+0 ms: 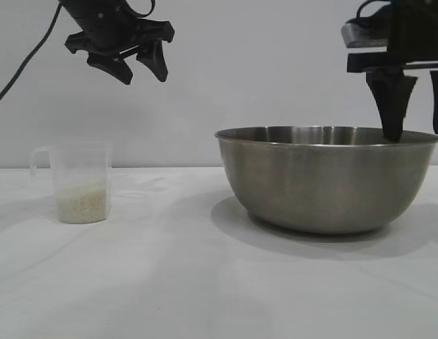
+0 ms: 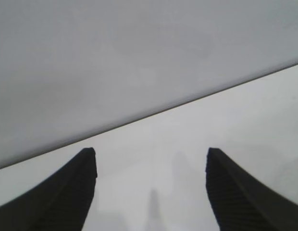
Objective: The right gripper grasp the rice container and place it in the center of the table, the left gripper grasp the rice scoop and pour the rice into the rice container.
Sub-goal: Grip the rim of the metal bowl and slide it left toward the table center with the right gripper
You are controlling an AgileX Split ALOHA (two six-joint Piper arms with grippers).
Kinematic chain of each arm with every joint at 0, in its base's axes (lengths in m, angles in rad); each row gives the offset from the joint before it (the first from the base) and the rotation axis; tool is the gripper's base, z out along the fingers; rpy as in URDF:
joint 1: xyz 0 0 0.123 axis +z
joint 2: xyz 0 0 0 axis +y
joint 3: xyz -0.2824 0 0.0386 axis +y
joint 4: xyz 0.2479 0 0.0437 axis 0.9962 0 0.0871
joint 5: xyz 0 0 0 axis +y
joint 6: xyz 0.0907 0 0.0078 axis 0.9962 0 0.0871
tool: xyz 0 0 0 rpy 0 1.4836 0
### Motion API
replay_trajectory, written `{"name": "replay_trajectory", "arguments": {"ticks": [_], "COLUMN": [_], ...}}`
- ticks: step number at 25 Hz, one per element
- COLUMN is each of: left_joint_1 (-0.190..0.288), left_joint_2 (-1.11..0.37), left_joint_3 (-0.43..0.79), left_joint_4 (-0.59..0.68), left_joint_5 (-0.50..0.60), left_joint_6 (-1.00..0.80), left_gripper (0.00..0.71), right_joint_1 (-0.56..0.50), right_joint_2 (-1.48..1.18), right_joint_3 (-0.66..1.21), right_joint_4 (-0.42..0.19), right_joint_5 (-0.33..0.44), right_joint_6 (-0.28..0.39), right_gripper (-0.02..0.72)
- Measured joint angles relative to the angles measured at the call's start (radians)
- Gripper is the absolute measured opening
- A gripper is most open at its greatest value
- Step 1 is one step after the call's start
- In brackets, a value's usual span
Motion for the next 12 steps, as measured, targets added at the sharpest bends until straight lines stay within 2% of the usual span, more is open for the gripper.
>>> {"name": "replay_trajectory", "arguments": {"ticks": [5,6,12], "left_joint_1": [0.0,0.0,0.0], "left_joint_2": [0.0,0.0,0.0], "left_joint_3": [0.0,0.0,0.0], "left_joint_4": [0.0,0.0,0.0], "left_joint_5": [0.0,0.0,0.0], "left_joint_6": [0.0,0.0,0.0], "left_gripper": [0.43,0.43,0.43], "right_joint_1": [0.0,0.0,0.0], "right_joint_2": [0.0,0.0,0.0], "right_joint_3": [0.0,0.0,0.0], "right_joint_4": [0.0,0.002,0.054], "right_joint_5": [-0.009,-0.01,-0.02], "right_joint_6": [0.0,0.0,-0.002], "right_gripper": [0.076,0.055,0.066]}}
